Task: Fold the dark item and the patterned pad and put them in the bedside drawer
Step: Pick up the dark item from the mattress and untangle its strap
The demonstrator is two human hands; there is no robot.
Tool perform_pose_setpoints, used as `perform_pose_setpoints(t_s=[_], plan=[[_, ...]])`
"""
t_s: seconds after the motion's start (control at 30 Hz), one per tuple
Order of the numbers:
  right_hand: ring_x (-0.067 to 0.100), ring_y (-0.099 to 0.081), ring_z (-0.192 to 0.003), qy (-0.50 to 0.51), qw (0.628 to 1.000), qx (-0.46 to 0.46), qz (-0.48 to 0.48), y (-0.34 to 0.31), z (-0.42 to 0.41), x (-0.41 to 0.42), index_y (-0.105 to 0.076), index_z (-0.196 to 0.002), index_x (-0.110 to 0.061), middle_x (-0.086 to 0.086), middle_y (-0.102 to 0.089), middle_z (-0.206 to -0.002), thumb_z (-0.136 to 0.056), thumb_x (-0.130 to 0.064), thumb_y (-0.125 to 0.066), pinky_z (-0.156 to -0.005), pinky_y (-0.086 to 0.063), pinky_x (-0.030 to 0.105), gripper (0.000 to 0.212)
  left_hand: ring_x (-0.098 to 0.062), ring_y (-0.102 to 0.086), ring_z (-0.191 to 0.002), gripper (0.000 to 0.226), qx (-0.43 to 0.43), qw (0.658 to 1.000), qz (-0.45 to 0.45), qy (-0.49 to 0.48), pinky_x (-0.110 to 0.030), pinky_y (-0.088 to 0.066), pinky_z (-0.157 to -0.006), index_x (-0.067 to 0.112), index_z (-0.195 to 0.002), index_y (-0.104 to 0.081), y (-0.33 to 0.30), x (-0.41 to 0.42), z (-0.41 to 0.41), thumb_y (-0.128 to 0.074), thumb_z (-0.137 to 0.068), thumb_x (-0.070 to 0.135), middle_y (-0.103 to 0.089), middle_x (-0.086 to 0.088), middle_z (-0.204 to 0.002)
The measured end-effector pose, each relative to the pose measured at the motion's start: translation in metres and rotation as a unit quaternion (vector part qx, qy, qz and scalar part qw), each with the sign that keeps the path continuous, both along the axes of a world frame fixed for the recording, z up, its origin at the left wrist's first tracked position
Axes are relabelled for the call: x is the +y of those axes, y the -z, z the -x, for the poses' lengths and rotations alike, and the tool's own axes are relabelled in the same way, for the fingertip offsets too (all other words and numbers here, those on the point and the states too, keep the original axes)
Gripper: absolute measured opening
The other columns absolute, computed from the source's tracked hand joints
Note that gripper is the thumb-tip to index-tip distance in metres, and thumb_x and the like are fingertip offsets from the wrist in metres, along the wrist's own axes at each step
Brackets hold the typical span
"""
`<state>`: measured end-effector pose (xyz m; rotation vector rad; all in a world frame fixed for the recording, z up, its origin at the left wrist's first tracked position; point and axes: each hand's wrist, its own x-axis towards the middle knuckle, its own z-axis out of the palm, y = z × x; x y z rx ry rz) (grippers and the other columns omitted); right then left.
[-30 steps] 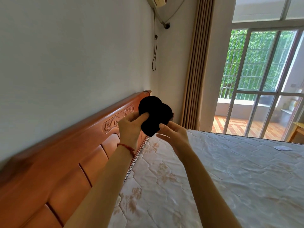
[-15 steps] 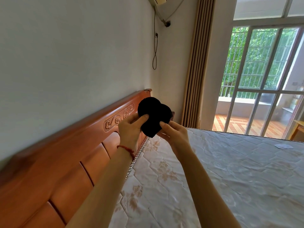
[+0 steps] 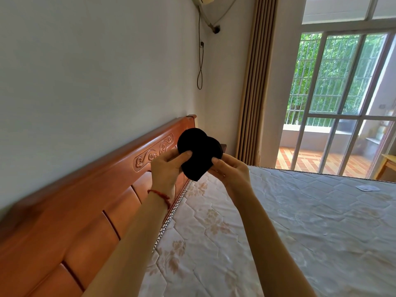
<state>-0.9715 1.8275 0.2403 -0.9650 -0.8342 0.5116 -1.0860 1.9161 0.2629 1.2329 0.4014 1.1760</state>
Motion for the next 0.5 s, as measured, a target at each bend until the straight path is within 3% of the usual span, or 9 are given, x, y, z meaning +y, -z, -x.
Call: perform_pose_setpoints(t_s=[0.17, 0.5], plan=[[0.023, -0.070, -0.091, -0.010, 1.000, 0.005, -0.003, 0.0028, -0.0045, 0.0008, -0.069, -0.098, -0.015, 0.000, -0.075, -0.088, -0.066, -0.022, -0.069, -0.079, -0.058, 0.030, 0.032, -0.018, -0.068, -0.088, 0.017, 0.022, 1.000, -0.010, 0.010, -0.021, -0.057, -0.070, 0.009, -0.092, -0.068, 0.0025, 0.0061, 0.0025, -0.066, -0.077, -0.001, -0.069, -0.002, -0.090], [0.016, -0.072, -0.079, -0.010, 1.000, -0.002, -0.008, 0.0067, -0.0107, -0.0011, -0.067, -0.097, -0.015, -0.001, -0.075, -0.079, -0.080, -0.004, -0.062, -0.071, -0.059, 0.025, 0.021, -0.009, -0.070, -0.069, 0.016, 0.036, 0.998, -0.022, 0.036, -0.017, -0.055, -0.060, 0.008, -0.085, -0.068, 0.0031, 0.0101, 0.0069, -0.067, -0.074, -0.004, -0.073, 0.009, -0.067]])
